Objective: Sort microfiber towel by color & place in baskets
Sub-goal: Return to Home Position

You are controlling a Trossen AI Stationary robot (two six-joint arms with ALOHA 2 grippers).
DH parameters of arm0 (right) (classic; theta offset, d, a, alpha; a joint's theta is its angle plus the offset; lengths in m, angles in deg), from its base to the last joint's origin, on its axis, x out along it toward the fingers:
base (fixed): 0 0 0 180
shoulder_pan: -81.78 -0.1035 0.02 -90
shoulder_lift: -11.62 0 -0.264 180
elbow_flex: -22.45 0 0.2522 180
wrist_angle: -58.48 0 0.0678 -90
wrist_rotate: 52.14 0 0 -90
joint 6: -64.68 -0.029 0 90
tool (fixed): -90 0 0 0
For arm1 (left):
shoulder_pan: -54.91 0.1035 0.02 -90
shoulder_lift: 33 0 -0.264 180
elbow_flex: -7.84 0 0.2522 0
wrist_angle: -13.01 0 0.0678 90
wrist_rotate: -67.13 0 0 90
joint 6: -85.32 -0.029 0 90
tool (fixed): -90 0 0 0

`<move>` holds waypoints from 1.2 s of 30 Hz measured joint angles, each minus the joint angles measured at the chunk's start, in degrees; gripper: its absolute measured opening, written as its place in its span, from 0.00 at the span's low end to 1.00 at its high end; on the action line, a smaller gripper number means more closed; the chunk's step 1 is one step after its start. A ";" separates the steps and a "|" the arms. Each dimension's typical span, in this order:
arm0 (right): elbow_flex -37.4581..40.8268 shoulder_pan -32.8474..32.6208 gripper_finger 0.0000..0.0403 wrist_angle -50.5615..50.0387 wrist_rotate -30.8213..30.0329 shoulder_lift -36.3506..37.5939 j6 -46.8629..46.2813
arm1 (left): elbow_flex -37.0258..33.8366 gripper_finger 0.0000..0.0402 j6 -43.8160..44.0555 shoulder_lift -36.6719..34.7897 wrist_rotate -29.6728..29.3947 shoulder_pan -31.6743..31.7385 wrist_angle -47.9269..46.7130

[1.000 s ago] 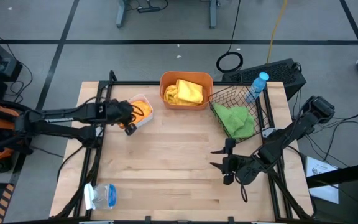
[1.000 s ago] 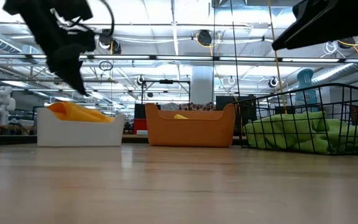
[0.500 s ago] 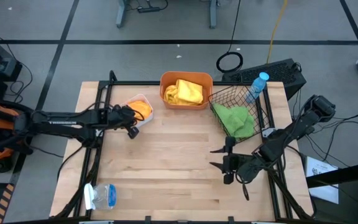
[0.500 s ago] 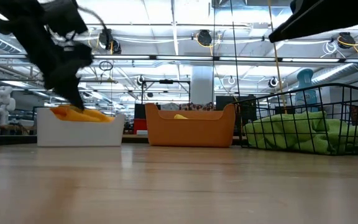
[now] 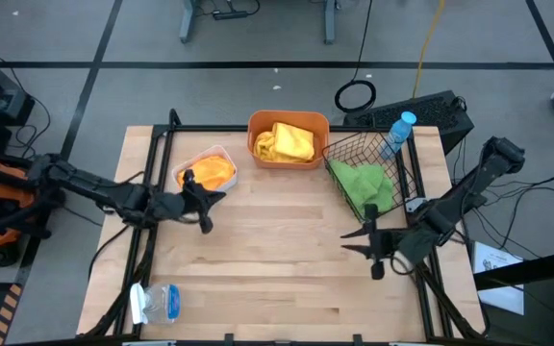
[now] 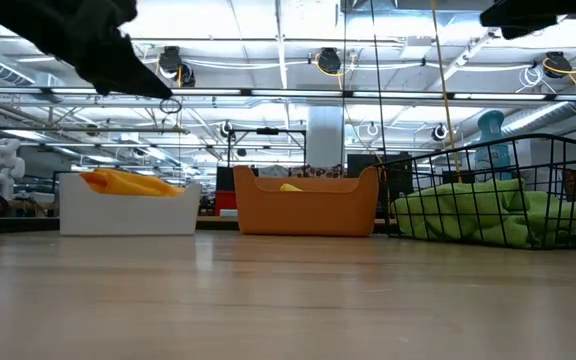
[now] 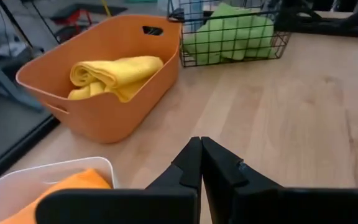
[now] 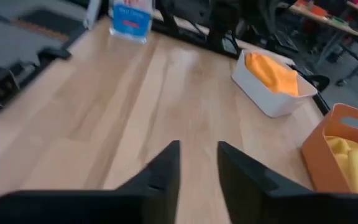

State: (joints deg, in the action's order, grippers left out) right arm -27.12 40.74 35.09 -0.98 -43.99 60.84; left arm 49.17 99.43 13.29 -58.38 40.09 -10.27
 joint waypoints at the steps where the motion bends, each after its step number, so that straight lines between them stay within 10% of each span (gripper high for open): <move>1: 1.50 -0.01 0.20 1.15 0.22 1.80 0.04 | -0.08 0.03 0.18 0.10 -1.79 -1.91 -0.01; 6: 10.13 0.09 0.03 5.39 2.35 10.55 0.63 | -1.03 0.03 -1.65 0.19 -5.50 -8.75 1.86; 16: 21.71 0.11 0.00 15.45 9.61 22.69 4.54 | -15.27 0.03 -5.44 0.02 -4.08 -10.07 26.35; 36: 28.00 0.20 0.00 15.45 16.86 26.79 0.21 | -27.17 0.03 -11.75 0.02 17.61 -2.06 49.53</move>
State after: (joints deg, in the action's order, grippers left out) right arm 0.88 40.95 50.54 15.88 -17.21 61.05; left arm 22.00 87.68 13.31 -40.77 38.03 39.26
